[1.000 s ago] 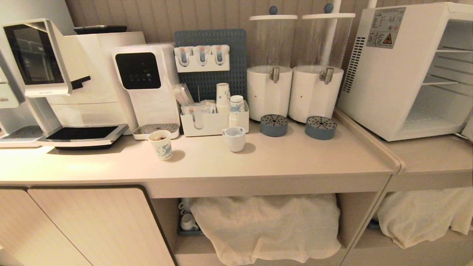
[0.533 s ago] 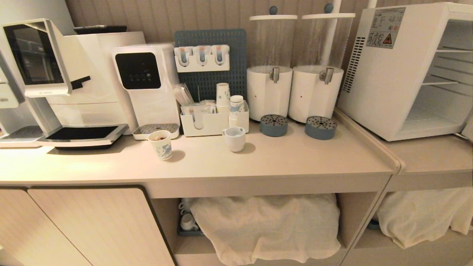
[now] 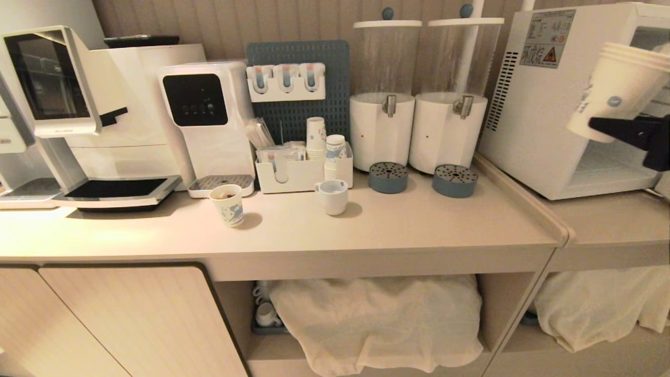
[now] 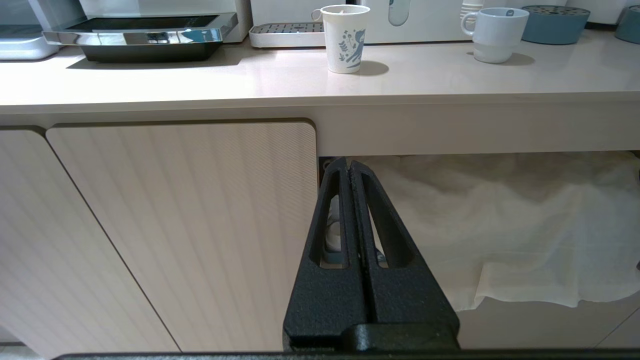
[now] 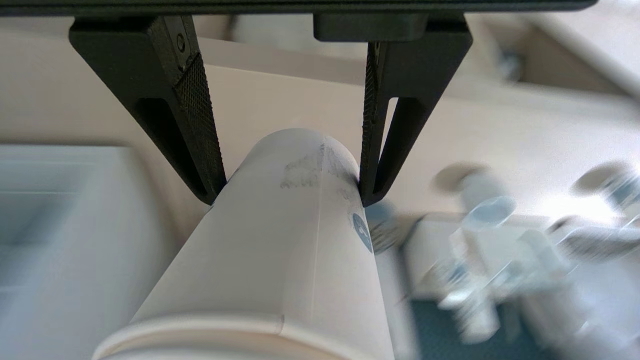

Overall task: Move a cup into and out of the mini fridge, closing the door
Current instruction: Place the paper cup on the table

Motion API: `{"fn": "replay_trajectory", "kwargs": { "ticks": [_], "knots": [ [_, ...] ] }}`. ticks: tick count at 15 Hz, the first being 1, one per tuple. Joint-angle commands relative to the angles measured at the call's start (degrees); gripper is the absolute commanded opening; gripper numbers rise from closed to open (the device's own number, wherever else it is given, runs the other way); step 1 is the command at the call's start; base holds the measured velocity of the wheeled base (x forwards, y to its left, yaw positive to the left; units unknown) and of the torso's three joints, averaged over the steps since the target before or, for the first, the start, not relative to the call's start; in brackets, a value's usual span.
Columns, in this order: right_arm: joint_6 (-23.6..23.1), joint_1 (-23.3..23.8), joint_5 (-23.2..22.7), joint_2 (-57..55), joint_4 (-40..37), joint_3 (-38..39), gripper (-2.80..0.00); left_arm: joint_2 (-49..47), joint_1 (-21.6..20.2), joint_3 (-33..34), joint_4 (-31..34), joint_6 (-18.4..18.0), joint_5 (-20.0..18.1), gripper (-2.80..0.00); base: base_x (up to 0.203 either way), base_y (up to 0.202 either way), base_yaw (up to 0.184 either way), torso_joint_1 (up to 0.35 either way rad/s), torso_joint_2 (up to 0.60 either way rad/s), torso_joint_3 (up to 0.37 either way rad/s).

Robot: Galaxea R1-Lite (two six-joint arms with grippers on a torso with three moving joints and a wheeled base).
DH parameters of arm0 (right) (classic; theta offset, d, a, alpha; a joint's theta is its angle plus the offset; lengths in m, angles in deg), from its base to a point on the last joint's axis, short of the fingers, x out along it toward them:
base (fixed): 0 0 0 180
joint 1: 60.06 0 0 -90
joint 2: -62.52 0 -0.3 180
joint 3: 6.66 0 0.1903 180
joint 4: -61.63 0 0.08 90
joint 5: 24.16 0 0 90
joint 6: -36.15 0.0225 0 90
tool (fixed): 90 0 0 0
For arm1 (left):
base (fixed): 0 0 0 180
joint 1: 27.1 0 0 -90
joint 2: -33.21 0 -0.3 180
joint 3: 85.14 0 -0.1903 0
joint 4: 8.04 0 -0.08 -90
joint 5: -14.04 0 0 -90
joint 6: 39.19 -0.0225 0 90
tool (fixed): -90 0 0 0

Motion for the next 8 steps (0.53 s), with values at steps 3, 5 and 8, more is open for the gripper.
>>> {"fn": "replay_trajectory", "kwargs": {
  "ticks": [3, 5, 8],
  "knots": [
    [-0.06, 0.81, -13.31, -15.71, 0.27, -3.72, -2.8, 0.0, -0.02, 1.14, -0.06, 0.1, 0.08, -2.8, 0.0, 0.0, 0.0, 0.0, 0.0, 0.0],
    [-0.43, 1.78, -16.33, -22.56, 0.47, -4.81, -2.8, 0.0, -0.02, 1.14, -0.06, 0.1, 0.08, -2.8, 0.0, 0.0, 0.0, 0.0, 0.0, 0.0],
    [-0.6, 2.23, -16.78, -32.09, 8.96, -5.02, -2.8, 0.0, -0.02, 1.14, -0.06, 0.19, 0.08, -2.8, 0.0, 0.0, 0.0, 0.0, 0.0, 0.0]
  ]
}}
